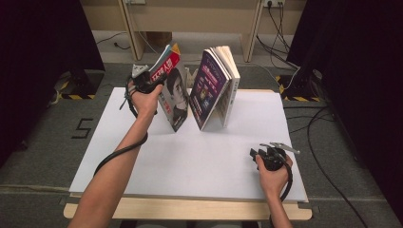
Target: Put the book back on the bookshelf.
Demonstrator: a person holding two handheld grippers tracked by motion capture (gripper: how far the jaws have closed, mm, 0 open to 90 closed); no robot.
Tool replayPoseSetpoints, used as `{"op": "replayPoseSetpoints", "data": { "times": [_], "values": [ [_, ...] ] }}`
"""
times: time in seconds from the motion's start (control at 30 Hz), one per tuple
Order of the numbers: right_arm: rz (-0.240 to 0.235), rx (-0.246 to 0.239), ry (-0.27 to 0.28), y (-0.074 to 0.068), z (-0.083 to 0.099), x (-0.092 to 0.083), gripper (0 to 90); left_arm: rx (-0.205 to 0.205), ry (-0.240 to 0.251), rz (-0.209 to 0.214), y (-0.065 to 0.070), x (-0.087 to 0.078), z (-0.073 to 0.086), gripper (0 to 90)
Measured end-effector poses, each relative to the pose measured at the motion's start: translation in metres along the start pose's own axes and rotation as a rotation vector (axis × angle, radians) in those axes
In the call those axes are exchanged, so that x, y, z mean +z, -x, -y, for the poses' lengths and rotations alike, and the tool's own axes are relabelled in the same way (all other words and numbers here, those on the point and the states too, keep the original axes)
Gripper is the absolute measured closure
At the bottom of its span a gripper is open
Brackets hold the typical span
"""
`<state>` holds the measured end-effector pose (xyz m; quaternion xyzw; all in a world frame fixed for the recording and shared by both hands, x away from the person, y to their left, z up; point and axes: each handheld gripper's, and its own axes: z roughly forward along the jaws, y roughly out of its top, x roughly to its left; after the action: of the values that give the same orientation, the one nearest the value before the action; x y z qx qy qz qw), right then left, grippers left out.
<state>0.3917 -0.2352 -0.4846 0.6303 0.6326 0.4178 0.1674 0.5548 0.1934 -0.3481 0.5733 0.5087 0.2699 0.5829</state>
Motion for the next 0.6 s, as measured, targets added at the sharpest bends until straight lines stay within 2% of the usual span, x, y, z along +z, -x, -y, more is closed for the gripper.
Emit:
{"op": "replayPoseSetpoints", "data": {
  "times": [0.13, 0.3, 0.37, 0.47, 0.6],
  "values": [
    [0.001, 0.004, -0.007, 0.001, 0.0, 0.0, 59.5, -0.026, -0.026, 0.018, 0.005, 0.003, -0.004, 83.9],
    [0.0, 0.008, -0.008, 0.002, 0.0, 0.001, 59.2, -0.001, -0.065, 0.012, 0.011, 0.004, -0.008, 85.7],
    [0.0, 0.015, -0.012, 0.002, 0.0, 0.001, 59.2, 0.012, -0.066, 0.008, 0.014, 0.004, -0.01, 85.9],
    [-0.002, 0.013, -0.01, 0.001, 0.0, 0.0, 59.2, 0.076, -0.033, 0.002, 0.018, 0.004, -0.014, 86.2],
    [0.003, 0.004, -0.01, 0.001, 0.0, 0.0, 59.3, 0.168, 0.074, 0.012, 0.024, 0.003, -0.016, 86.2]
  ]
}}
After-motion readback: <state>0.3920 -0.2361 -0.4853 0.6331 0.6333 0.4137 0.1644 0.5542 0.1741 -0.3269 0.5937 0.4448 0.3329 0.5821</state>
